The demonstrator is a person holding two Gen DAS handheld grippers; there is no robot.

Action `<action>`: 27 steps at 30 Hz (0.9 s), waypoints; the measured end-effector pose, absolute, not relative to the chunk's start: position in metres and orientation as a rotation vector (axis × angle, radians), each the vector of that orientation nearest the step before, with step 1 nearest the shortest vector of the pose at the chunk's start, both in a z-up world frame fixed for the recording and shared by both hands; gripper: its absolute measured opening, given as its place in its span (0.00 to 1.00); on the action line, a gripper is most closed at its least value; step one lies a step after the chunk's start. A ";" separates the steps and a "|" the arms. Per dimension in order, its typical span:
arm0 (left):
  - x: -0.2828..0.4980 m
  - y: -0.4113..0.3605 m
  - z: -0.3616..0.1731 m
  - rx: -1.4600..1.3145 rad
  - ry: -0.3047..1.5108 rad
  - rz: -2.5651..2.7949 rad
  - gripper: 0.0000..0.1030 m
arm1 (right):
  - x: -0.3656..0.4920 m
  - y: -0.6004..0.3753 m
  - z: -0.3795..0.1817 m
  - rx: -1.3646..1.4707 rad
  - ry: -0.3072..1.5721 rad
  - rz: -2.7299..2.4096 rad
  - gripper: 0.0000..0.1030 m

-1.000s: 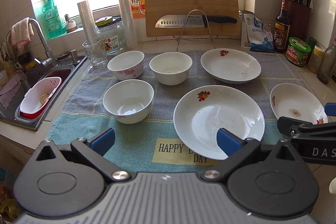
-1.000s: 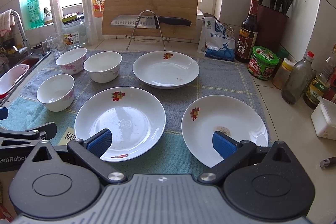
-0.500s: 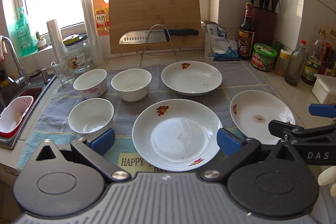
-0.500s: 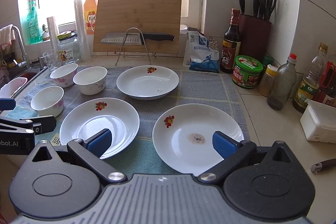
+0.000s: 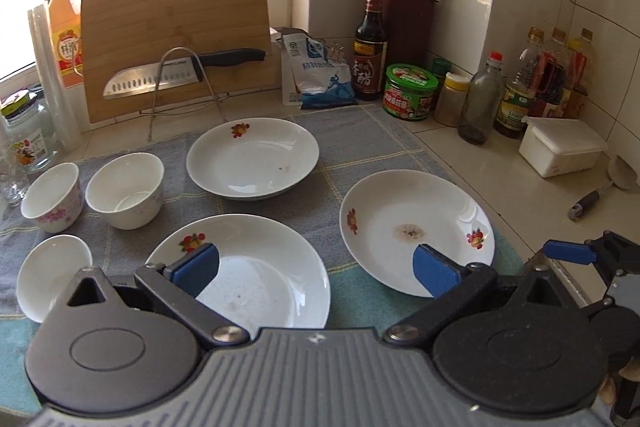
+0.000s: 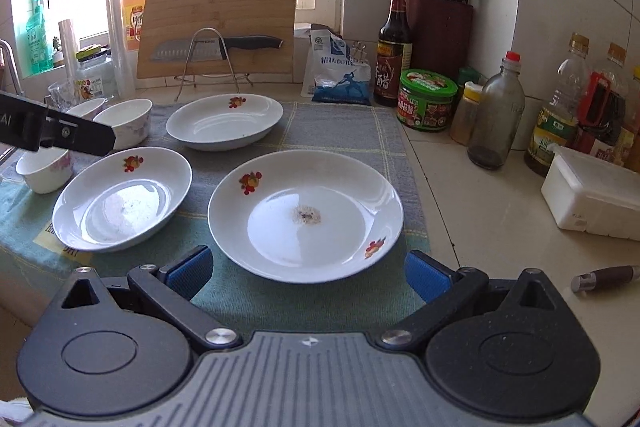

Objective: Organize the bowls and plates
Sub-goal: 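Move the left gripper toward the rim of the brown-stained flower plate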

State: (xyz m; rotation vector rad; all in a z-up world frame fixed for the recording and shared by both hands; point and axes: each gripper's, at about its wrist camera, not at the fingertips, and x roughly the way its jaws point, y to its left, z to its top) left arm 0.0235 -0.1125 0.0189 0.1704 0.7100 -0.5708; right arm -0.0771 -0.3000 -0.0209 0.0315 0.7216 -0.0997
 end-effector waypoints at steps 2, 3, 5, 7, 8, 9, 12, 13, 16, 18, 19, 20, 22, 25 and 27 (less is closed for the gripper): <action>0.032 -0.123 0.015 0.190 0.707 -0.592 0.99 | -0.075 -0.303 -0.031 0.035 0.730 -0.091 1.00; 0.035 -0.127 0.014 0.199 0.706 -0.601 0.99 | -0.072 -0.305 -0.036 0.040 0.741 -0.091 1.00; 0.045 -0.136 0.011 0.204 0.703 -0.644 0.99 | -0.066 -0.308 -0.046 0.053 0.756 -0.082 1.00; 0.056 -0.143 0.007 0.208 0.724 -0.671 0.99 | -0.059 -0.310 -0.055 0.055 0.776 -0.086 1.00; 0.062 -0.147 0.005 0.214 0.737 -0.682 0.99 | -0.056 -0.311 -0.059 0.050 0.783 -0.087 1.00; 0.068 -0.151 0.003 0.218 0.748 -0.698 0.99 | -0.053 -0.311 -0.063 0.045 0.790 -0.088 1.00; 0.083 -0.163 -0.002 0.238 0.772 -0.740 0.99 | -0.044 -0.311 -0.072 0.024 0.801 -0.082 1.00; 0.088 -0.170 -0.004 0.265 0.772 -0.750 0.99 | -0.041 -0.311 -0.075 0.024 0.807 -0.079 1.00; 0.096 -0.183 -0.009 0.330 0.771 -0.788 0.99 | -0.034 -0.311 -0.081 0.026 0.813 -0.055 1.00; 0.103 -0.191 -0.014 0.353 0.791 -0.839 0.99 | -0.029 -0.311 -0.085 0.018 0.825 -0.047 1.00; 0.106 -0.195 -0.016 0.365 0.801 -0.858 0.99 | -0.027 -0.309 -0.087 -0.001 0.820 -0.052 1.00; 0.111 -0.201 -0.019 0.386 0.815 -0.875 0.99 | -0.026 -0.309 -0.088 -0.011 0.813 -0.045 1.00; 0.116 -0.209 -0.022 0.418 0.829 -0.900 0.99 | -0.025 -0.311 -0.088 -0.008 0.808 -0.038 1.00; 0.124 -0.220 -0.024 0.455 0.852 -0.956 0.99 | -0.026 -0.314 -0.089 -0.013 0.792 -0.024 1.00; 0.131 -0.229 -0.027 0.478 0.870 -0.985 0.99 | -0.029 -0.316 -0.091 -0.011 0.769 -0.016 1.00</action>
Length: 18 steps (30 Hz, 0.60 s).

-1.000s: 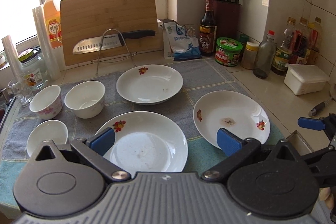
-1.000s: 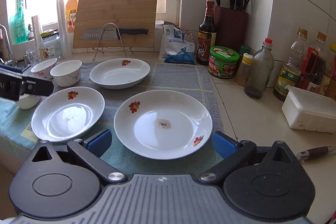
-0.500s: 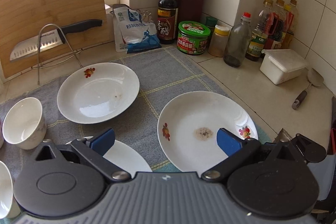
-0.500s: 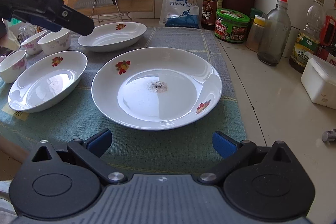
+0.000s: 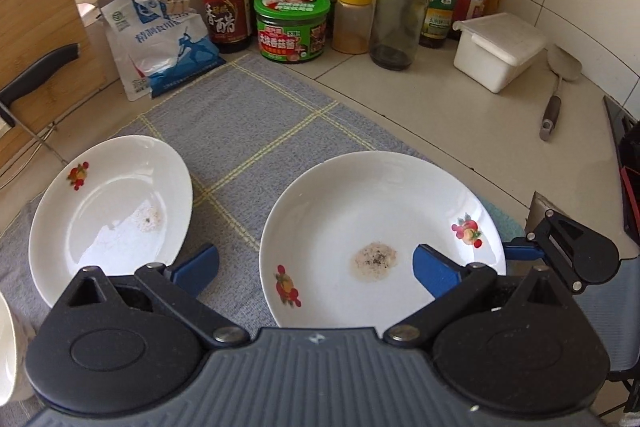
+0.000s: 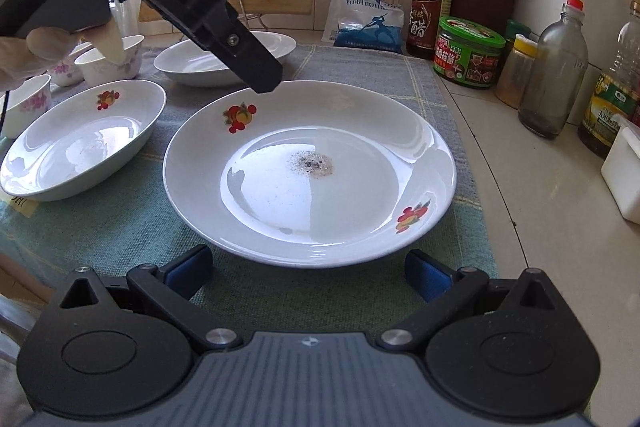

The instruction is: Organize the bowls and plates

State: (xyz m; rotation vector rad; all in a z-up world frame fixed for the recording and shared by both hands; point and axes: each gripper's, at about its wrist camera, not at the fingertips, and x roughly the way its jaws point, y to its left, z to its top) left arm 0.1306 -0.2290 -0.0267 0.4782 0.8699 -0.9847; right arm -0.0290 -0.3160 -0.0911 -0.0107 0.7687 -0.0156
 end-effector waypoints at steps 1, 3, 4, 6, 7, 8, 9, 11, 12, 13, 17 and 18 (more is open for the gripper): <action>0.135 -0.234 -0.028 0.491 0.874 -0.999 0.99 | -0.030 -0.316 -0.092 -0.012 0.758 -0.016 1.00; 0.141 -0.243 -0.032 0.513 0.877 -1.019 0.99 | -0.032 -0.316 -0.093 -0.011 0.740 -0.020 1.00; 0.145 -0.249 -0.035 0.531 0.885 -1.030 0.99 | -0.033 -0.315 -0.093 -0.011 0.731 -0.023 1.00; 0.152 -0.258 -0.041 0.559 0.913 -1.058 0.98 | -0.034 -0.315 -0.094 -0.012 0.723 -0.026 1.00; 0.155 -0.262 -0.043 0.572 0.928 -1.073 0.98 | -0.034 -0.315 -0.094 -0.012 0.721 -0.024 1.00; 0.158 -0.268 -0.047 0.594 0.947 -1.098 0.97 | -0.034 -0.315 -0.094 -0.013 0.719 -0.022 1.00; 0.160 -0.272 -0.050 0.614 0.954 -1.113 0.97 | -0.035 -0.316 -0.094 -0.014 0.716 -0.019 1.00; 0.164 -0.279 -0.055 0.652 0.960 -1.121 0.92 | -0.035 -0.317 -0.094 -0.013 0.709 -0.020 1.00; 0.166 -0.282 -0.057 0.669 0.969 -1.135 0.88 | -0.035 -0.317 -0.094 -0.013 0.705 -0.020 1.00; 0.169 -0.285 -0.060 0.680 0.990 -1.148 0.86 | -0.035 -0.317 -0.095 -0.013 0.703 -0.020 1.00; 0.178 -0.293 -0.067 0.701 1.054 -1.187 0.81 | -0.034 -0.318 -0.094 -0.014 0.705 -0.018 1.00; 0.180 -0.294 -0.067 0.707 1.063 -1.195 0.79 | -0.033 -0.318 -0.094 -0.014 0.707 -0.019 1.00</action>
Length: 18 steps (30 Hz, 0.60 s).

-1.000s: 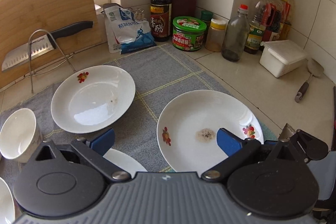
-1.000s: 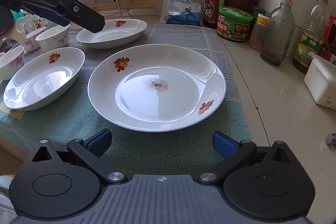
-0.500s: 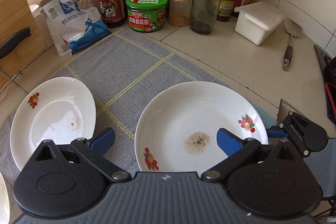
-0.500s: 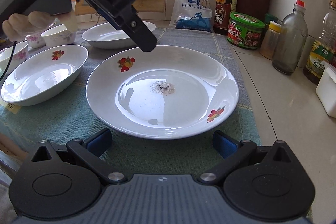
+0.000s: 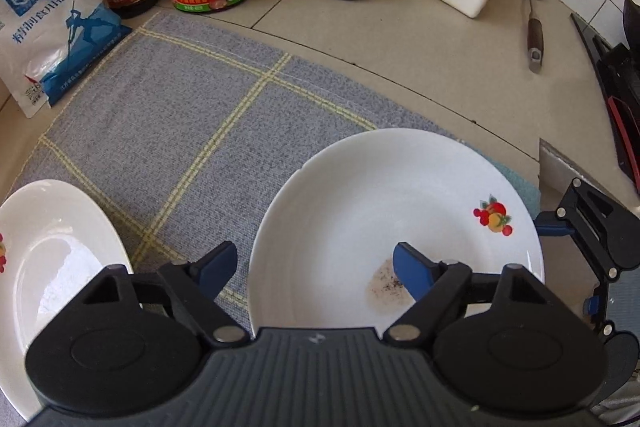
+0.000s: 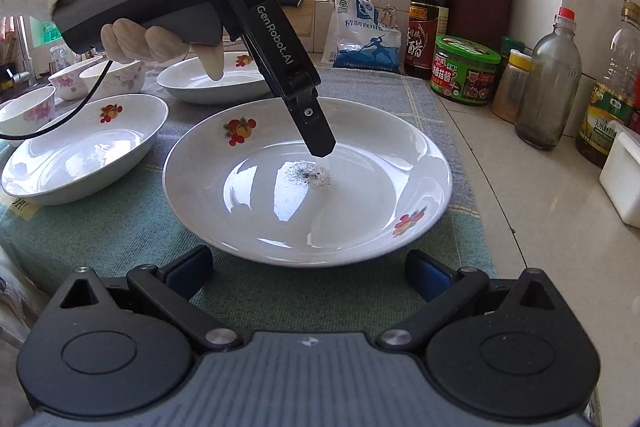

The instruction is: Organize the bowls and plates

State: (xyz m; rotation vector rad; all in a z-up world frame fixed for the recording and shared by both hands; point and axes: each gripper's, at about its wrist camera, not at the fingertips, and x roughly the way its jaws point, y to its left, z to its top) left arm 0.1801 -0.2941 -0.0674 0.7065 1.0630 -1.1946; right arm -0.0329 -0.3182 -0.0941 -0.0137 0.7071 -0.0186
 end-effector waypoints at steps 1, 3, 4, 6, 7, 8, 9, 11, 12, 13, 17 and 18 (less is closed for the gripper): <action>0.182 -0.295 -0.068 0.708 1.075 -1.205 0.78 | -0.032 -0.319 -0.094 -0.014 0.709 -0.022 1.00; 0.185 -0.298 -0.070 0.707 1.107 -1.216 0.72 | -0.029 -0.320 -0.093 -0.009 0.714 -0.031 1.00; 0.186 -0.299 -0.070 0.709 1.120 -1.221 0.69 | -0.029 -0.320 -0.093 -0.010 0.717 -0.027 1.00; 0.188 -0.302 -0.071 0.717 1.140 -1.234 0.65 | -0.027 -0.320 -0.093 -0.021 0.721 -0.018 1.00; 0.189 -0.302 -0.072 0.722 1.146 -1.241 0.65 | -0.027 -0.320 -0.092 -0.026 0.722 -0.016 1.00; 0.190 -0.303 -0.072 0.725 1.150 -1.244 0.65 | -0.027 -0.319 -0.092 -0.033 0.724 -0.013 1.00; 0.190 -0.304 -0.072 0.725 1.153 -1.248 0.65 | -0.026 -0.319 -0.092 -0.040 0.726 -0.009 1.00; 0.193 -0.305 -0.073 0.713 1.171 -1.259 0.64 | -0.025 -0.318 -0.090 -0.054 0.729 -0.001 1.00; 0.193 -0.306 -0.073 0.713 1.174 -1.260 0.64 | -0.024 -0.318 -0.090 -0.055 0.732 0.002 1.00; 0.194 -0.306 -0.074 0.716 1.175 -1.262 0.63 | -0.024 -0.319 -0.090 -0.052 0.735 0.004 1.00; 0.194 -0.308 -0.074 0.726 1.171 -1.254 0.60 | -0.024 -0.321 -0.088 -0.028 0.741 0.017 1.00; 0.194 -0.308 -0.074 0.731 1.169 -1.253 0.60 | -0.023 -0.321 -0.088 -0.026 0.745 0.020 1.00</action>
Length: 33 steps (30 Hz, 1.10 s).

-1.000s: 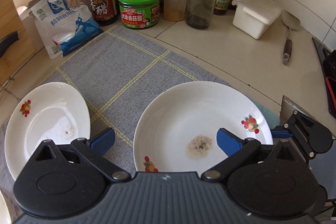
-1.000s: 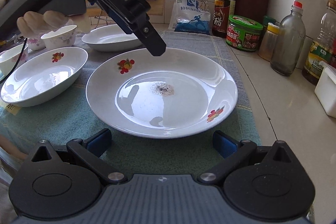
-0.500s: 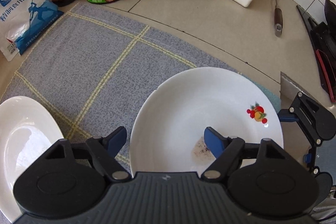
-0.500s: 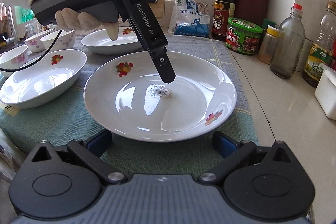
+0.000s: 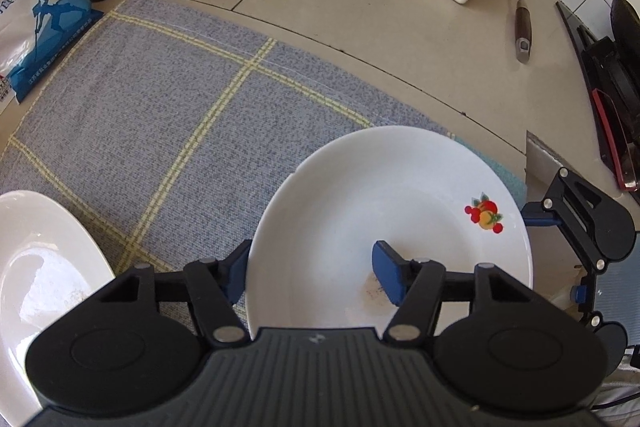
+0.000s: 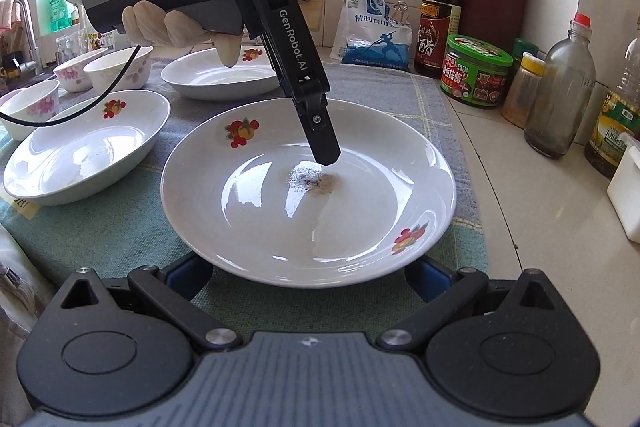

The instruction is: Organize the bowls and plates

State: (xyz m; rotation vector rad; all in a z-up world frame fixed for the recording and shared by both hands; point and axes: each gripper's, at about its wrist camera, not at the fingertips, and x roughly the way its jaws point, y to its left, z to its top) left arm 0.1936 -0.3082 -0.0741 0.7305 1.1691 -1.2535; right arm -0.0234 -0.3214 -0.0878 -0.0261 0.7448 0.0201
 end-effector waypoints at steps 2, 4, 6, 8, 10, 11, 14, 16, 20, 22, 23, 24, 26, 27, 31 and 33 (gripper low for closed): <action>0.193 -0.309 -0.074 0.742 1.163 -1.253 0.60 | -0.022 -0.322 -0.087 -0.026 0.752 0.023 1.00; 0.192 -0.308 -0.074 0.750 1.155 -1.255 0.60 | -0.022 -0.322 -0.086 -0.023 0.757 0.022 1.00; 0.191 -0.308 -0.073 0.752 1.148 -1.257 0.60 | -0.021 -0.323 -0.086 -0.020 0.761 0.019 1.00; 0.192 -0.308 -0.071 0.747 1.143 -1.253 0.60 | -0.020 -0.323 -0.084 -0.014 0.760 0.014 1.00; 0.193 -0.308 -0.069 0.744 1.136 -1.251 0.60 | -0.019 -0.325 -0.082 -0.007 0.759 0.012 1.00; 0.194 -0.308 -0.068 0.739 1.130 -1.251 0.60 | -0.018 -0.326 -0.081 -0.007 0.755 0.011 1.00; 0.199 -0.309 -0.063 0.725 1.111 -1.253 0.60 | -0.014 -0.328 -0.079 -0.016 0.747 0.007 1.00; 0.202 -0.311 -0.060 0.714 1.099 -1.254 0.60 | -0.010 -0.332 -0.078 -0.028 0.744 0.005 1.00; 0.210 -0.317 -0.057 0.703 1.078 -1.255 0.60 | -0.001 -0.338 -0.077 -0.045 0.738 0.003 1.00; 0.215 -0.320 -0.057 0.698 1.072 -1.250 0.60 | 0.004 -0.342 -0.077 -0.054 0.736 0.002 1.00; 0.217 -0.322 -0.056 0.697 1.065 -1.246 0.60 | 0.006 -0.344 -0.077 -0.058 0.734 0.000 1.00; 0.219 -0.324 -0.057 0.696 1.057 -1.242 0.60 | 0.009 -0.346 -0.077 -0.060 0.731 -0.004 1.00; 0.223 -0.328 -0.057 0.696 1.044 -1.238 0.60 | 0.015 -0.350 -0.077 -0.062 0.729 -0.009 1.00; 0.226 -0.329 -0.057 0.691 1.041 -1.238 0.60 | 0.018 -0.352 -0.078 -0.061 0.729 -0.012 1.00; 0.235 -0.337 -0.059 0.679 1.030 -1.239 0.60 | 0.029 -0.360 -0.079 -0.063 0.730 -0.024 1.00; 0.238 -0.341 -0.061 0.681 1.023 -1.238 0.60 | 0.034 -0.363 -0.081 -0.064 0.730 -0.031 1.00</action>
